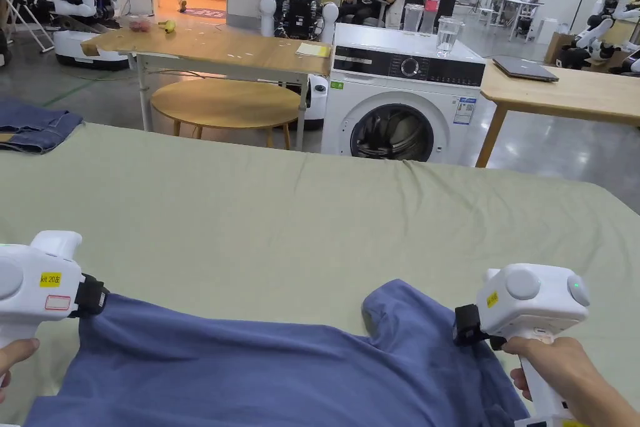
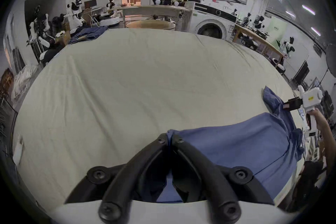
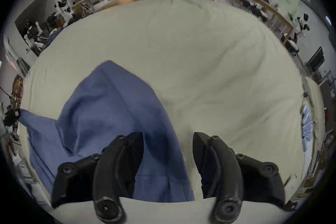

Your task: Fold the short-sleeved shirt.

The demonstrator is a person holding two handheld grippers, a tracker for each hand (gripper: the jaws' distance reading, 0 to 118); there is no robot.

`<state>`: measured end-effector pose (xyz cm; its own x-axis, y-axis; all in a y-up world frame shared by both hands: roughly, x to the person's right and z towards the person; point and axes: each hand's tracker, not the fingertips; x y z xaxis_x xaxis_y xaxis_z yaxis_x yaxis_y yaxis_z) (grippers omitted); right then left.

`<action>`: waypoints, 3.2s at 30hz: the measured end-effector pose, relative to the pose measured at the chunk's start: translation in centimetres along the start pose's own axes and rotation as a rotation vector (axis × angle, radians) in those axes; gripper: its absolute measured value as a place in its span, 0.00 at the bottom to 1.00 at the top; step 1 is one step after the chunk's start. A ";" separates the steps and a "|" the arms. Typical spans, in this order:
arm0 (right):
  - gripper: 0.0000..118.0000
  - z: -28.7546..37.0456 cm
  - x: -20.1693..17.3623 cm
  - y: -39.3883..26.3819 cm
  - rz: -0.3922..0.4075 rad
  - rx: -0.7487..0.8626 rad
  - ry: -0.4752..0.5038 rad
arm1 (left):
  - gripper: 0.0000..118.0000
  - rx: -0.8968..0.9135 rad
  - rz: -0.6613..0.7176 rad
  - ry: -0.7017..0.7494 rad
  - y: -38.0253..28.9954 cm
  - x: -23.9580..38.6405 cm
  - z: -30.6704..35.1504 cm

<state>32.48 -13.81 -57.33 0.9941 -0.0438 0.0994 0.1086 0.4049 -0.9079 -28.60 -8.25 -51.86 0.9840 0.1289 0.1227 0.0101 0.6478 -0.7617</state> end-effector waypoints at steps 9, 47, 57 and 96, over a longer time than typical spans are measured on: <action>0.00 -0.9 -0.1 -0.9 0.039 0.021 -0.001 | 0.00 -0.017 0.014 0.010 -0.7 0.2 0.0; 0.00 14.0 1.4 -28.4 0.110 0.172 -0.048 | 0.00 -0.074 0.048 -0.063 -18.6 -2.3 10.9; 0.00 11.0 0.9 -28.5 0.104 0.107 -0.076 | 0.00 -0.177 0.026 0.015 -19.6 -1.4 7.8; 0.00 18.3 -15.2 -23.9 -0.026 1.020 -0.066 | 0.00 0.697 -0.097 0.222 -14.1 10.1 14.3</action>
<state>14.79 -6.10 -29.63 0.9861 -0.0257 0.1641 0.0473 0.9905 -0.1289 -21.29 -5.39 -30.78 0.9980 -0.0601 -0.0193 0.0561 0.9848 -0.1643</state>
